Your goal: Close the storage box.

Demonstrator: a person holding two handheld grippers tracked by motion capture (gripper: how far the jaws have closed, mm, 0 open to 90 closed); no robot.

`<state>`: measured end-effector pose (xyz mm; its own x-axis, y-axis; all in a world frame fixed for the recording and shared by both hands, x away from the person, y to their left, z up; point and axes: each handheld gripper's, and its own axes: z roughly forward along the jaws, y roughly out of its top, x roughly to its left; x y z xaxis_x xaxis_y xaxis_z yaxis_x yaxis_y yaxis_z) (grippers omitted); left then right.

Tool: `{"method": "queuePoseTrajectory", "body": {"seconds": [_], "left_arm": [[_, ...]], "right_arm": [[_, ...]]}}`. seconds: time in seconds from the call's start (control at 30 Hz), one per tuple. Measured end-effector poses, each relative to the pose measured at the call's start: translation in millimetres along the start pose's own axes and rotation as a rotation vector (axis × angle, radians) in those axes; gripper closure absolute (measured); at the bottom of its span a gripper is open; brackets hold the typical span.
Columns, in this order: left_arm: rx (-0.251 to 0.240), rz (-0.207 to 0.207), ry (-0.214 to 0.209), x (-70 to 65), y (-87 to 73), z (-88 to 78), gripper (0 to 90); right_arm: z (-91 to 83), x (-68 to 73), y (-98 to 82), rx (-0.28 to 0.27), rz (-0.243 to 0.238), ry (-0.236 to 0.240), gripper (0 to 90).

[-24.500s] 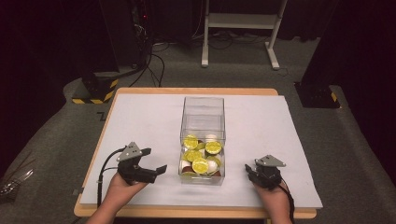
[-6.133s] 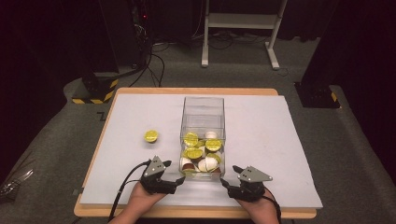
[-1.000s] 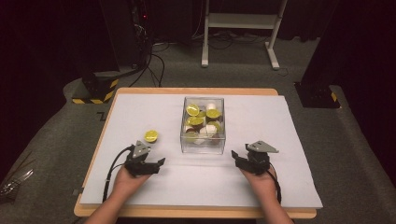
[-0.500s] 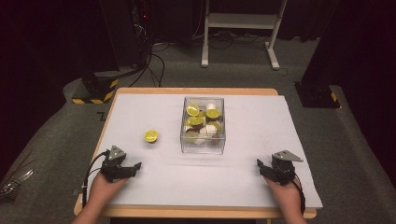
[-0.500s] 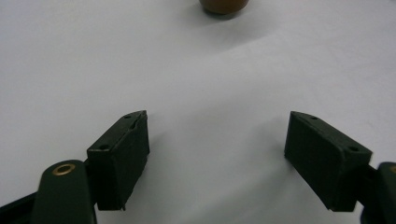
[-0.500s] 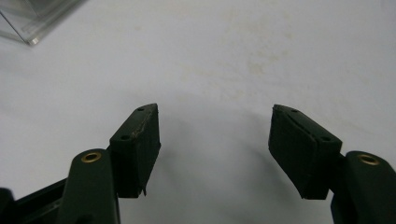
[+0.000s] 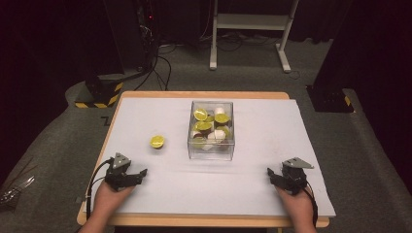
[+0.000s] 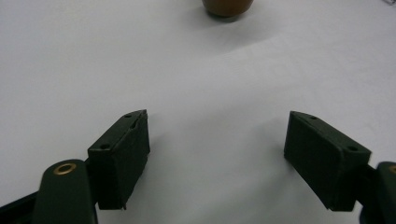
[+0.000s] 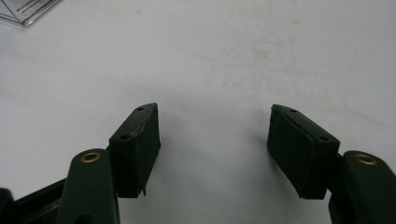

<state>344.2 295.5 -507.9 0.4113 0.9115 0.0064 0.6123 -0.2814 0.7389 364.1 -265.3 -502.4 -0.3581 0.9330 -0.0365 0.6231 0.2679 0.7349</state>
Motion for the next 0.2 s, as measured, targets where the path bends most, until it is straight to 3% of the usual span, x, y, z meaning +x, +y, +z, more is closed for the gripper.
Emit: {"method": "queuePoseTrajectory", "body": {"seconds": [0.2], "left_arm": [[-0.007,-0.003,0.008,-1.2,-0.8,-0.1,22.9]], "right_arm": [[-0.1,-1.3,0.1,0.000,0.007,0.009,34.2]]}}
